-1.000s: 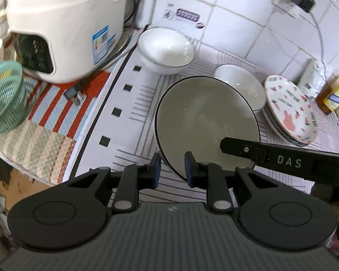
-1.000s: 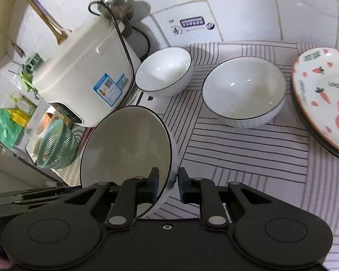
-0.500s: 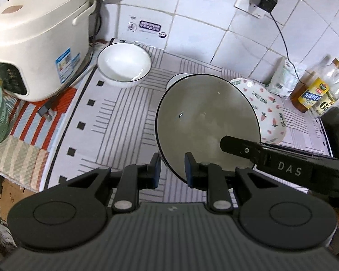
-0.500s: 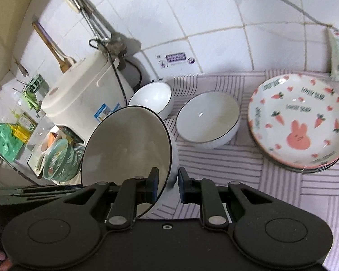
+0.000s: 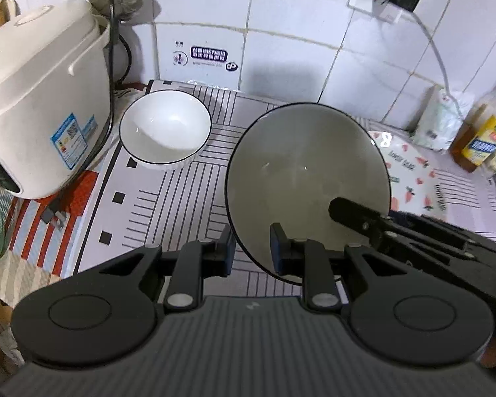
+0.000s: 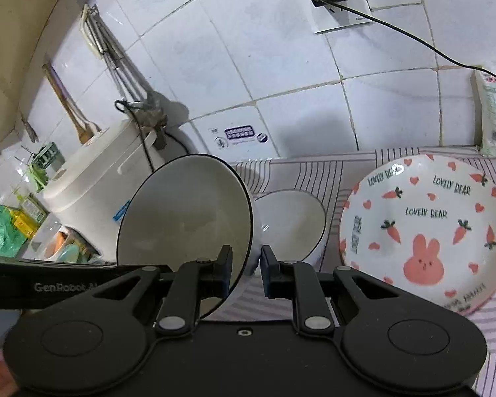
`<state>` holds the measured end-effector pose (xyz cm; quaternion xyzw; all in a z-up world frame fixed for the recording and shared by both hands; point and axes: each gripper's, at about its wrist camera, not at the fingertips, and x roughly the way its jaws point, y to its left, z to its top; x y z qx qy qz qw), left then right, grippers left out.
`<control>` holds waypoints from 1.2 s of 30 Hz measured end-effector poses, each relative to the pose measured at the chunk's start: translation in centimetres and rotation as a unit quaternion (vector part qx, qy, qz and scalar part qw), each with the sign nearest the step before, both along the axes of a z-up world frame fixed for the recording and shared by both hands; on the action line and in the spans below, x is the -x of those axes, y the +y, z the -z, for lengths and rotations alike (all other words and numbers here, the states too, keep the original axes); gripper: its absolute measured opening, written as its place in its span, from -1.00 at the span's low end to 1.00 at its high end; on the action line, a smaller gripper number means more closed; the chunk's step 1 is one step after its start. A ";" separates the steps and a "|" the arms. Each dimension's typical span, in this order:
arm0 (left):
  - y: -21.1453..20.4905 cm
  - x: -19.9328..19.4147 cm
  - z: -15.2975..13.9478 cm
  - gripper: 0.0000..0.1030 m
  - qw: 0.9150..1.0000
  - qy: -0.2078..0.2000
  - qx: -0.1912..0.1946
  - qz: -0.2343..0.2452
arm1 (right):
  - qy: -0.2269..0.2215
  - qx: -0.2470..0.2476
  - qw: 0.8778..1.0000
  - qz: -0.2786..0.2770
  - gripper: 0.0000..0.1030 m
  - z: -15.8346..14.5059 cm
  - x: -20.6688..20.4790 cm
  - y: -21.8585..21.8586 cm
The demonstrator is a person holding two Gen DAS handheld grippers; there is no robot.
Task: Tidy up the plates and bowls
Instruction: 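Lift the bowl with both grippers and carry it over the placed bowl, then lower the held bowl into the placed bowl and open both grippers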
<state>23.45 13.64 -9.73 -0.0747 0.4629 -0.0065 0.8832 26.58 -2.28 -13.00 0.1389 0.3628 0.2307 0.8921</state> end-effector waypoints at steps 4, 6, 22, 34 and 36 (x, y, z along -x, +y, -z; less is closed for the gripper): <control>-0.2 -1.7 1.2 -0.59 1.000 0.008 -0.003 -0.001 | -0.011 0.022 1.000 -0.003 -0.58 0.6 -1.3 0.4; -0.2 -2.5 1.7 -0.59 1.000 0.013 0.000 -0.002 | -0.011 0.026 1.000 -0.002 -0.58 0.9 -2.1 0.4; -2.1 -8.0 3.6 -0.59 0.995 0.087 -0.027 0.046 | -0.021 0.060 0.998 0.016 -0.58 3.9 -5.3 0.0; -2.4 -9.6 3.9 -0.53 0.992 0.106 -0.020 0.059 | -0.061 0.141 0.988 0.012 -0.58 4.2 -5.4 1.5; -2.3 -9.6 3.8 -0.53 0.992 0.107 -0.015 0.057 | -0.067 0.156 0.985 0.008 -0.58 4.2 -5.3 1.8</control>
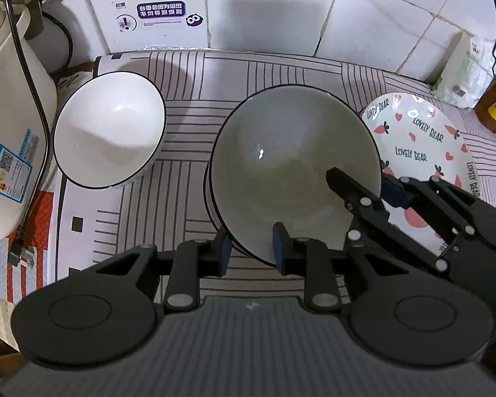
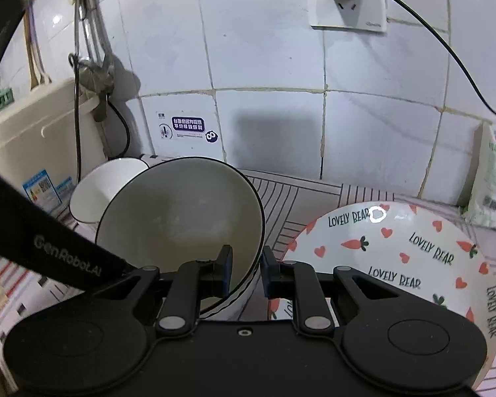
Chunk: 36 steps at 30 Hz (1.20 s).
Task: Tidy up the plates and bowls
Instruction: 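Lower the held bowl into the placed bowl and open both grippers, then move both grippers to the white bowl beside the rice cooker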
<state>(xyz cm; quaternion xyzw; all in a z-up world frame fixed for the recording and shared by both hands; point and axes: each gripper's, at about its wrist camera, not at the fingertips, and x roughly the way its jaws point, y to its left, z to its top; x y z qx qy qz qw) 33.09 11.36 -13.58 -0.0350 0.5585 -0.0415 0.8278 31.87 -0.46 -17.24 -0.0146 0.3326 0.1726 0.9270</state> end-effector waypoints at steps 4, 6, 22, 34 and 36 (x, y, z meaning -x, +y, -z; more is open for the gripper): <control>0.7 -0.1 0.2 -0.52 1.000 0.009 0.015 -0.011 | 0.018 0.023 1.000 0.006 -0.58 -0.4 -0.1 0.8; 1.1 -0.3 0.2 -0.41 1.000 0.009 0.018 -0.020 | 0.019 0.032 0.999 0.003 -0.59 -0.5 -0.2 1.1; 1.7 3.5 -2.1 -0.27 0.998 -0.055 0.014 -0.019 | 0.016 0.025 1.000 -0.005 -0.24 -1.9 2.0 0.3; 4.7 9.9 -5.0 -0.21 0.992 -0.124 0.004 -0.029 | 0.001 -0.003 0.999 -0.051 0.20 -6.7 6.5 -0.6; 5.1 10.8 -5.6 -0.21 0.991 -0.135 0.004 -0.026 | 0.000 -0.006 0.998 -0.059 0.29 -7.3 7.1 -0.6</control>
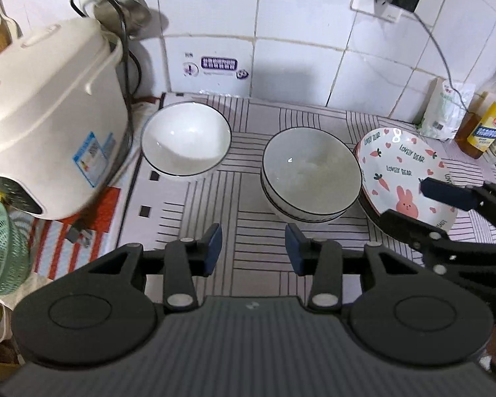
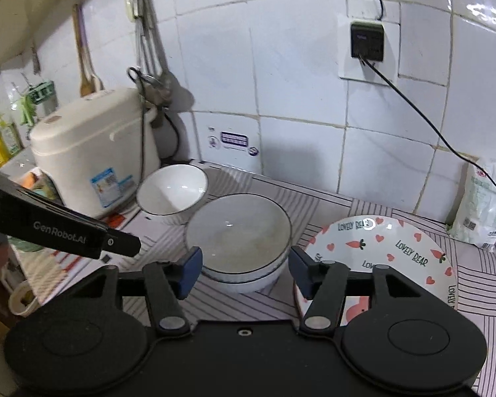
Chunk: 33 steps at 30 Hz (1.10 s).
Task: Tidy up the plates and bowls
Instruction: 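Move both grippers to the white bowl beside the rice cooker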
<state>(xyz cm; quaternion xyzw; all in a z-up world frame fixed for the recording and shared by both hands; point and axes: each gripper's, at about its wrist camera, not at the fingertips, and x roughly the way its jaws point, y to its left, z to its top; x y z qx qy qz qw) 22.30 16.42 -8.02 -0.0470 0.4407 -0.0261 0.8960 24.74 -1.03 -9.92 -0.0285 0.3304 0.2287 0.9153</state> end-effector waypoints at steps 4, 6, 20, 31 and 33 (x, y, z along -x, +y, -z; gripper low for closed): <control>0.9 1.6 -0.9 -0.21 1.000 -0.022 0.000 0.003 | -0.005 -0.008 1.000 -0.016 0.40 -1.1 1.3 0.0; 1.2 2.2 -1.1 -0.20 1.000 -0.030 0.001 0.005 | -0.003 -0.007 1.000 -0.026 0.41 -1.5 1.7 0.2; 4.9 3.6 -0.7 0.10 0.998 -0.059 0.005 -0.008 | -0.038 -0.008 0.994 -0.102 0.42 -2.0 3.2 4.0; 8.2 1.5 1.3 0.46 0.996 -0.065 0.013 -0.052 | -0.044 -0.004 0.991 -0.127 0.42 0.8 -0.5 7.0; 9.1 0.8 2.0 0.54 0.995 -0.072 0.015 -0.071 | -0.044 -0.007 0.990 -0.134 0.42 1.0 -1.6 7.4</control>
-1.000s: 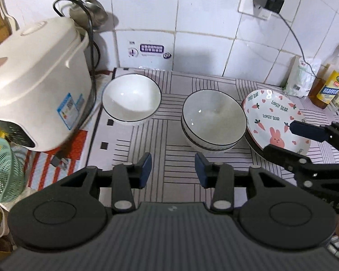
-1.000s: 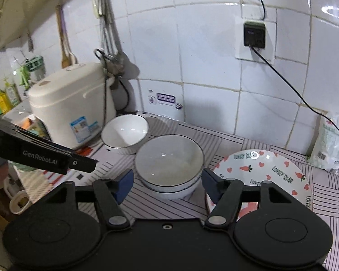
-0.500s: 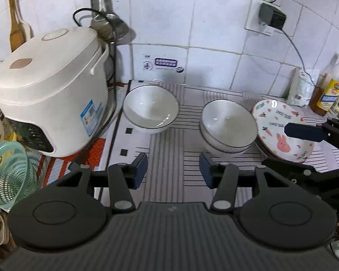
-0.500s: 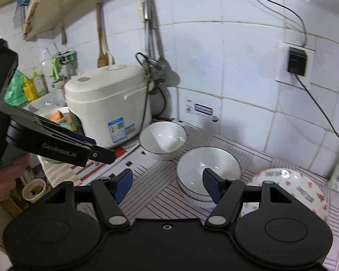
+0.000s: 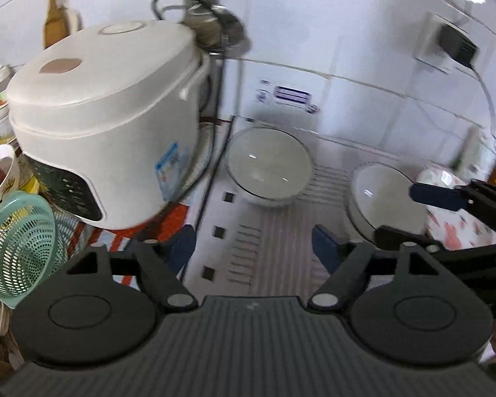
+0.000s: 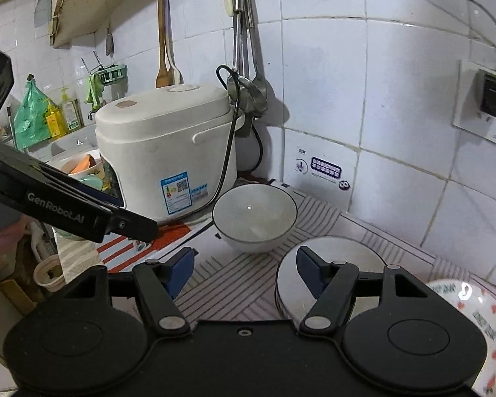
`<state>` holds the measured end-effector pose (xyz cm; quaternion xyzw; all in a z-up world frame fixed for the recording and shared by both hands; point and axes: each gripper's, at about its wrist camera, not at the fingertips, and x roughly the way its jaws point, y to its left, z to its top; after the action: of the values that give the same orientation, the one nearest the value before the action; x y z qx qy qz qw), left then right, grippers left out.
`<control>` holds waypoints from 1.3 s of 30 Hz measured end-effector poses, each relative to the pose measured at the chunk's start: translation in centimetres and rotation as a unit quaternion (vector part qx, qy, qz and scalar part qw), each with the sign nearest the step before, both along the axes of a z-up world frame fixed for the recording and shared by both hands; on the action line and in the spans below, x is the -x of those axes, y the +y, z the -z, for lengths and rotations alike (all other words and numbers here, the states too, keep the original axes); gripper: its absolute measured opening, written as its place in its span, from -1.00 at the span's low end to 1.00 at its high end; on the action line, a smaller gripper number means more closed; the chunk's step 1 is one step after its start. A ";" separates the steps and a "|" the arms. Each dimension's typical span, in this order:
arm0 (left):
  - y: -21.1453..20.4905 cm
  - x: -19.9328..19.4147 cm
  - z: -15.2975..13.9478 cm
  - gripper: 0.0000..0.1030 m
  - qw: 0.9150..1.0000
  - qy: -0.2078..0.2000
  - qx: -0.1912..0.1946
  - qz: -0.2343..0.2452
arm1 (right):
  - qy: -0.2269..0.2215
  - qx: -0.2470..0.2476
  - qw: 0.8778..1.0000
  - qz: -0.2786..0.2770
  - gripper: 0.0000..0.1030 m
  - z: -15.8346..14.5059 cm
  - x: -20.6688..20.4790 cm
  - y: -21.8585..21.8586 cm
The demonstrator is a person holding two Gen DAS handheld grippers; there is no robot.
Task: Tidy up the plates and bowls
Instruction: 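Move both grippers to the white bowl beside the rice cooker, then close both grippers on that bowl's rim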
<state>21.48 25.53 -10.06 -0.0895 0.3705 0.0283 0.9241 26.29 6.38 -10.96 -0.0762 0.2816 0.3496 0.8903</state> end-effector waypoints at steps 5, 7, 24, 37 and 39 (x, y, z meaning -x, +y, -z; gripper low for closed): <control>1.8 -1.6 1.9 0.56 0.998 -0.028 0.022 -0.044 | 0.028 -0.025 0.999 0.007 0.42 0.0 -3.8 0.7; 2.7 -2.0 2.6 0.56 0.995 -0.050 0.064 -0.050 | 0.064 -0.032 0.997 0.011 0.42 0.1 -5.8 0.8; 3.8 -8.7 7.9 0.23 0.983 -0.035 0.147 -0.102 | 0.182 -0.008 0.979 0.097 0.29 5.4 -15.8 5.6; 3.1 -11.1 9.5 -0.51 0.982 0.003 0.164 -0.091 | 0.215 0.022 0.968 0.128 -0.81 7.7 -18.7 6.9; 2.7 -11.1 9.6 -0.58 0.984 0.003 0.150 -0.093 | 0.216 0.020 0.968 0.130 -0.82 8.0 -18.9 6.9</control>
<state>32.60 28.27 -19.64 -0.2605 0.3637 0.0584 0.8925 45.19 13.31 -18.93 0.0206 0.4813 0.2338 0.8446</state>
